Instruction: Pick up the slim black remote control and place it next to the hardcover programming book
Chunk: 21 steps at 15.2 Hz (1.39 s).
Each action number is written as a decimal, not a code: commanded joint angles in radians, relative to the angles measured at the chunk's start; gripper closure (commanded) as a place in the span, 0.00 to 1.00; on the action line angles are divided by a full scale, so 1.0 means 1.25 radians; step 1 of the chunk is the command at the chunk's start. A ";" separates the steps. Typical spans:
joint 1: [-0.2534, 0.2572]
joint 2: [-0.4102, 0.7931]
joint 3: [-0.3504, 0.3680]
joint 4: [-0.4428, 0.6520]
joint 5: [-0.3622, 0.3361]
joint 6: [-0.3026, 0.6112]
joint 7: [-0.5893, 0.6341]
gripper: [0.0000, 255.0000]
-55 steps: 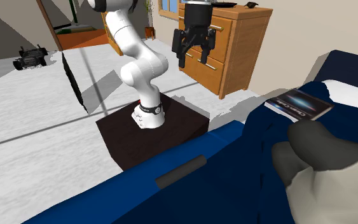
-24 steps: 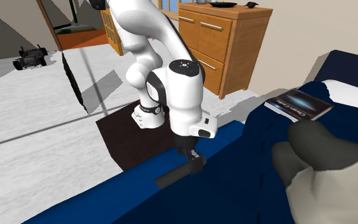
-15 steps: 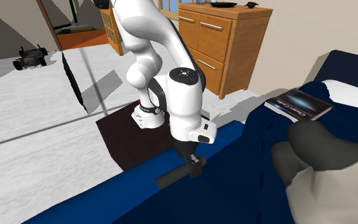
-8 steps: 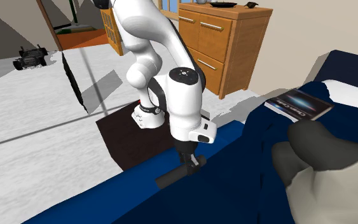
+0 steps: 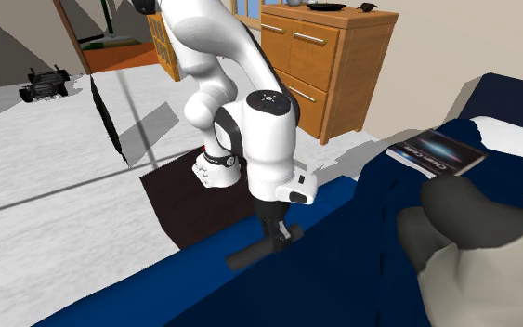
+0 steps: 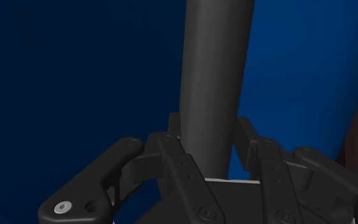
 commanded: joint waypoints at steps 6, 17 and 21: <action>-0.030 -0.073 0.048 0.032 -0.038 -0.099 0.034 1.00; -0.013 -0.106 0.124 0.087 -0.025 -0.194 0.100 1.00; 0.037 -0.059 0.163 0.111 0.016 -0.184 0.158 1.00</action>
